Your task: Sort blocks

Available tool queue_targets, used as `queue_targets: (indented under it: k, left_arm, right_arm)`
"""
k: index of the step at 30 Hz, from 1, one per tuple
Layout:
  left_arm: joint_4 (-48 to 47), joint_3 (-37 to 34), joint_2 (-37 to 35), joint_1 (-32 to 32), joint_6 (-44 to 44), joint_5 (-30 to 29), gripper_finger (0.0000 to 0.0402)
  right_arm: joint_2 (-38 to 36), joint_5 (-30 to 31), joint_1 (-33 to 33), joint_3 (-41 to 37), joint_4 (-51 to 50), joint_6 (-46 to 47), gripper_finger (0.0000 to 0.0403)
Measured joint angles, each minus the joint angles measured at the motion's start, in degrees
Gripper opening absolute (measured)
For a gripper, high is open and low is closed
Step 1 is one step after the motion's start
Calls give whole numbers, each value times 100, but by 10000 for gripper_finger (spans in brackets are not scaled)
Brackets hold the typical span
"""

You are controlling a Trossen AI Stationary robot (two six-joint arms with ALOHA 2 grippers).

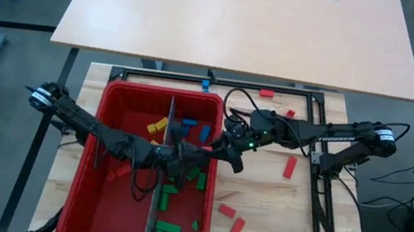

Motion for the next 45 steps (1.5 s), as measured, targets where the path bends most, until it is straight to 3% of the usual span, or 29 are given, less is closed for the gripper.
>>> queue_targets:
  k: [4, 13, 17, 45]
  left_arm:
    - [-24, 2, -2, 12, -87, 58, 98]
    - [-113, 4, 17, 25, -221, 145, 264]
    - [-115, 4, 20, 93, -331, 141, 308]
    - [99, -2, 24, 272, -470, -84, 309]
  right_arm:
    - [0, 59, 0, 0, 49, -3, 117]
    - [0, 129, 7, 2, 184, 3, 117]
    - [0, 125, 7, 7, 307, 2, 117]
    - [321, -66, 4, 7, 453, 22, 117]
